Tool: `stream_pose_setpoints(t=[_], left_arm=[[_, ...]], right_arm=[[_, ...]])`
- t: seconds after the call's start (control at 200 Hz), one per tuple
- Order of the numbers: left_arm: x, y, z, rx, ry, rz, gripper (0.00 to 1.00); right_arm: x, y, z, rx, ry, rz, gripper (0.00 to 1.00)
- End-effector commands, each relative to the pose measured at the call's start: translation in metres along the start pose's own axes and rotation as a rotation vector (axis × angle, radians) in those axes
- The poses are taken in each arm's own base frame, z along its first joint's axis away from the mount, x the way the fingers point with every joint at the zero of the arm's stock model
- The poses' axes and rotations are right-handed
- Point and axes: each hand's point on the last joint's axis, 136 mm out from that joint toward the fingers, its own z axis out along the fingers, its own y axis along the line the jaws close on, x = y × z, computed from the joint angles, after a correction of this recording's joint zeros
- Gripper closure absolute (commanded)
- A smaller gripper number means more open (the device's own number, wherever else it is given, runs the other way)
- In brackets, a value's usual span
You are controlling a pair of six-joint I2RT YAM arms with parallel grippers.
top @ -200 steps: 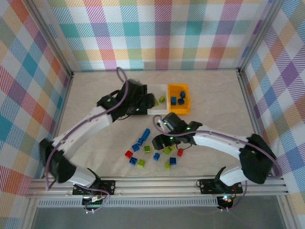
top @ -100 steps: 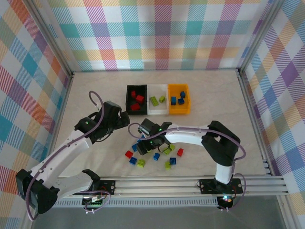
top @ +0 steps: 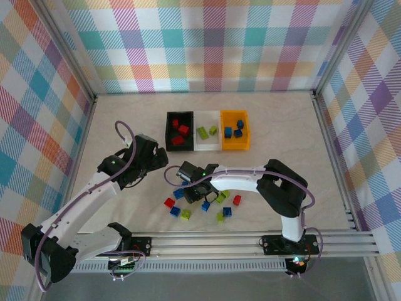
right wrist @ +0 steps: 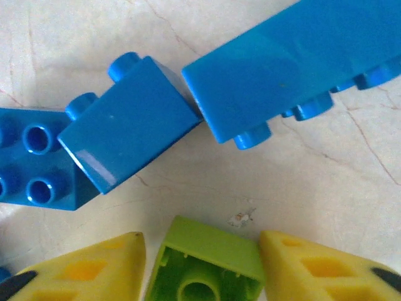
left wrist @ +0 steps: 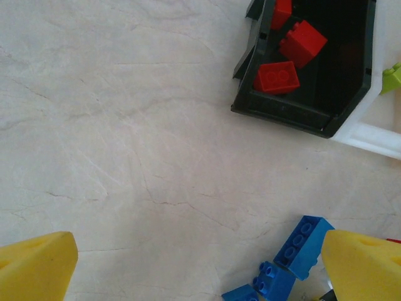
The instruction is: Sort the legos into containers by color
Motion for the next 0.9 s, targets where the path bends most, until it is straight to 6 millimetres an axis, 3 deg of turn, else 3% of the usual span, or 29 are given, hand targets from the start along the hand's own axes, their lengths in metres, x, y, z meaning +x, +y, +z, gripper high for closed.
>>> stream_pose_setpoints(t=[0.0, 0.145, 0.255, 0.37, 0.53, 0.735, 0.895], left_arm=[[0.001, 0.006, 0.002, -0.017, -0.003, -0.005, 0.00], [0.000, 0.005, 0.002, -0.015, 0.000, -0.010, 0.00], [0.000, 0.004, 0.003, -0.011, 0.002, -0.010, 0.00], [0.003, 0.004, 0.004, -0.004, 0.008, -0.018, 0.00], [0.011, 0.000, 0.009, 0.019, 0.037, -0.022, 0.00], [0.024, -0.004, 0.016, 0.043, 0.090, -0.014, 0.00], [0.030, -0.005, 0.018, 0.049, 0.117, 0.000, 0.00]], right_arm=[[0.001, 0.003, -0.011, -0.020, -0.029, 0.004, 0.57], [-0.007, -0.003, -0.023, -0.019, -0.076, 0.023, 0.62], [-0.024, -0.017, -0.046, -0.028, -0.146, 0.066, 0.64], [-0.057, -0.040, -0.076, -0.036, -0.239, 0.106, 0.64], [-0.118, -0.089, -0.103, -0.052, -0.352, 0.217, 0.64], [-0.183, -0.140, -0.089, -0.014, -0.382, 0.316, 0.63], [-0.210, -0.178, -0.066, 0.055, -0.365, 0.414, 0.61]])
